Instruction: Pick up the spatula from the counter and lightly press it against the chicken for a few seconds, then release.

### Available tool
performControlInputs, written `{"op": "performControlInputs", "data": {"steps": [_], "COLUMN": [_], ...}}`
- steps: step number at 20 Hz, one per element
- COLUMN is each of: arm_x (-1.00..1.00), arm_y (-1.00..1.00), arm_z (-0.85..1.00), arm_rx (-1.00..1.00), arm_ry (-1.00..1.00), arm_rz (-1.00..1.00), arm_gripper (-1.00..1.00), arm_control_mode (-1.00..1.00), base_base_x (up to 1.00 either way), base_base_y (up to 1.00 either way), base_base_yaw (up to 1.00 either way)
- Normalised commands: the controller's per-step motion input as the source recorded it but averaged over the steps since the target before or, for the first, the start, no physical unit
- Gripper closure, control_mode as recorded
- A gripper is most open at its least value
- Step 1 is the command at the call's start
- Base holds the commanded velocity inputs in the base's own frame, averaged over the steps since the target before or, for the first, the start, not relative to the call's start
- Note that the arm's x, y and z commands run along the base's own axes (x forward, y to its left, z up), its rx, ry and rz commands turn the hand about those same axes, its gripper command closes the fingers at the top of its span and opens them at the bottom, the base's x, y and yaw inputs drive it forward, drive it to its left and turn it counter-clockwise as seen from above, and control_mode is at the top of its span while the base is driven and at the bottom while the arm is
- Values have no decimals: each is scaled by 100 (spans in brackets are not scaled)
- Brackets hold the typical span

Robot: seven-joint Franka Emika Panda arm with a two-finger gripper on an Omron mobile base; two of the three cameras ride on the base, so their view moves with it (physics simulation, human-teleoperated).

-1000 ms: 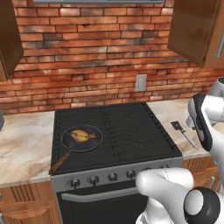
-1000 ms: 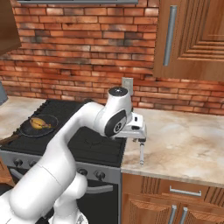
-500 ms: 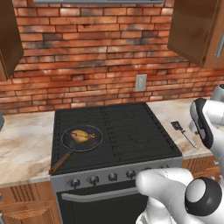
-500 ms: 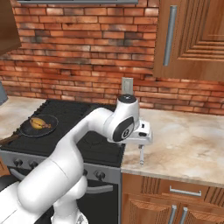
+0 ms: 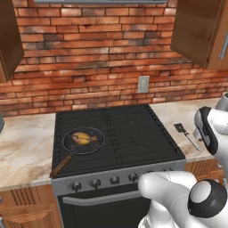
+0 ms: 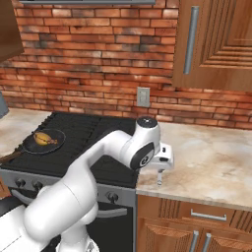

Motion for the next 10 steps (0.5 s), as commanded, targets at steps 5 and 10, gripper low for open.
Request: {"op": "performControlInputs", "data": {"steps": [5, 10], "arm_x": [9, 26], "arm_y": [-2, 0], "arm_z": [-20, -10], "arm_rx": [0, 0], "arm_ry": [-5, 0], "arm_rz": [0, 0], "arm_gripper": [-100, -100], "arm_control_mode": [-100, -100], "base_base_x": [0, 0], "base_base_y": [0, 0], "base_base_yaw": [0, 0]}}
